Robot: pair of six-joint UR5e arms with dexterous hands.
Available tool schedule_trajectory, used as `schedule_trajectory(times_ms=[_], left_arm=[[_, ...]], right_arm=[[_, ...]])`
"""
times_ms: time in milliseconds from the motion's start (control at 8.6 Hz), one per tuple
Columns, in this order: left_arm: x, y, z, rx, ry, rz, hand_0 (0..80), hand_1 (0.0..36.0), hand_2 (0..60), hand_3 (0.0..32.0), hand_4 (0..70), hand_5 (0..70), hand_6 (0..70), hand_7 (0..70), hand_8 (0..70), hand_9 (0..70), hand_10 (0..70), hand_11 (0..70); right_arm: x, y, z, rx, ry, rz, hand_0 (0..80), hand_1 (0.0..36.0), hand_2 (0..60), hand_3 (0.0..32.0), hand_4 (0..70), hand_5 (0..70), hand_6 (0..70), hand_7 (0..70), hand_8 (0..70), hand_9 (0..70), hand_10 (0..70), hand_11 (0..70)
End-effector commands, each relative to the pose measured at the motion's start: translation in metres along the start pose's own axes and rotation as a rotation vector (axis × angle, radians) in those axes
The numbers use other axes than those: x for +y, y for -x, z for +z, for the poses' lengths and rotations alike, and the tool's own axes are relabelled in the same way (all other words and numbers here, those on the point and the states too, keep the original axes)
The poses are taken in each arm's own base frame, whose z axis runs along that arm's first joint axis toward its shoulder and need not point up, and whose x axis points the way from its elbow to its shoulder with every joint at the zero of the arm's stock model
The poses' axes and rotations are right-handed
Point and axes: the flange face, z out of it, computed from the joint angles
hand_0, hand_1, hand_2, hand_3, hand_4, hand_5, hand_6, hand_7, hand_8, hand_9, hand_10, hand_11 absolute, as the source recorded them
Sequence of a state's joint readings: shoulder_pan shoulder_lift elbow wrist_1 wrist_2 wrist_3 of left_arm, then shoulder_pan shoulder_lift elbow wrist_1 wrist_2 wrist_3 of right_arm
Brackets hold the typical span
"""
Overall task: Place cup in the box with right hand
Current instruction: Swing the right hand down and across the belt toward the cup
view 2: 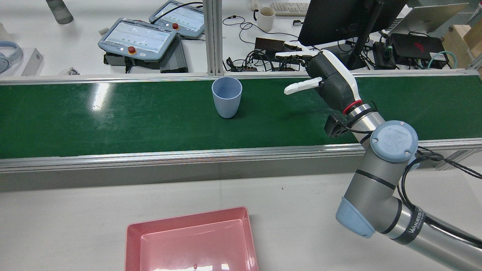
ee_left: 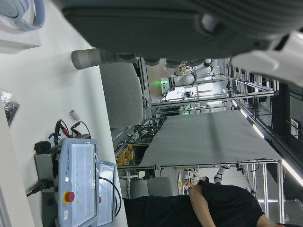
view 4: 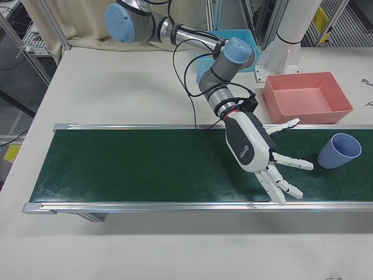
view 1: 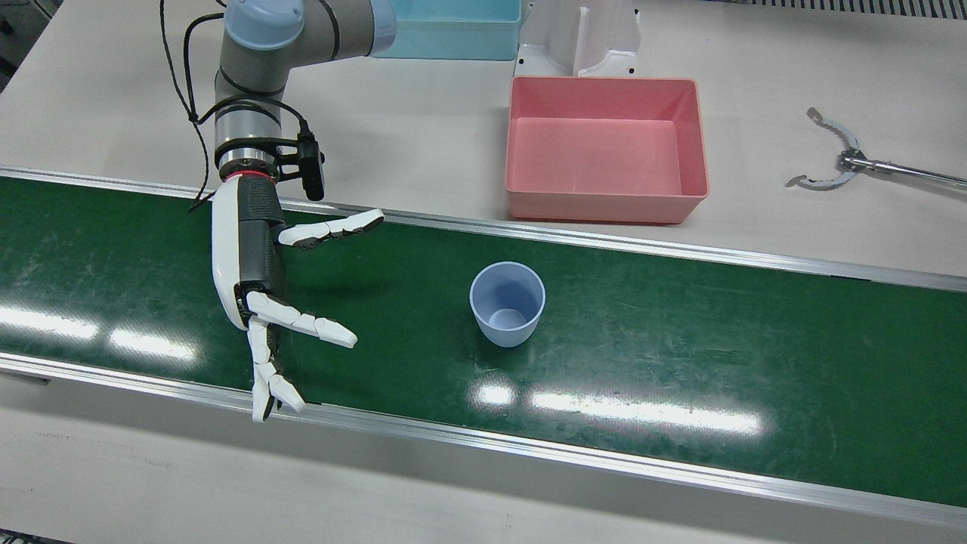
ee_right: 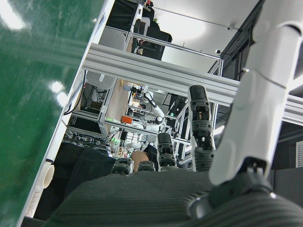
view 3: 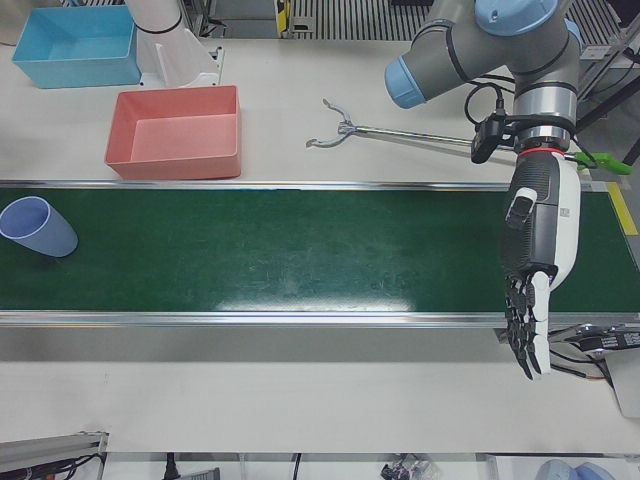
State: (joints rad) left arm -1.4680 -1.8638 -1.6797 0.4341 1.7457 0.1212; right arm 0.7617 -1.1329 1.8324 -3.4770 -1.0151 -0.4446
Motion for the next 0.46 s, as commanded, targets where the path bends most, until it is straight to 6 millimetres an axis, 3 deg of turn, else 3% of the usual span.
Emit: schedule_trajectory(times_ms=[0,349], left_arm=[[0.000,0.000,0.000,0.000,0.000,0.000,0.0,0.0,0.0,0.0,0.0,0.0,0.0,0.0,0.0,0.0,0.0,0.0],[0.000,0.000,0.000,0.000,0.000,0.000,0.0,0.0,0.0,0.0,0.0,0.0,0.0,0.0,0.0,0.0,0.0,0.0]], right_arm=[[0.019,-0.018,0.013,-0.012,0.005,-0.022,56.3,14.3,0.0,0.0,30.6,5.5,6.8,24.2,0.3,3.4,3.3,6.7],[0.027,-0.028,0.012,-0.013,0.005,-0.029,57.4,16.0,0.0,0.0,31.5,5.8,7.5,27.5,0.5,4.1,3.3,6.8]])
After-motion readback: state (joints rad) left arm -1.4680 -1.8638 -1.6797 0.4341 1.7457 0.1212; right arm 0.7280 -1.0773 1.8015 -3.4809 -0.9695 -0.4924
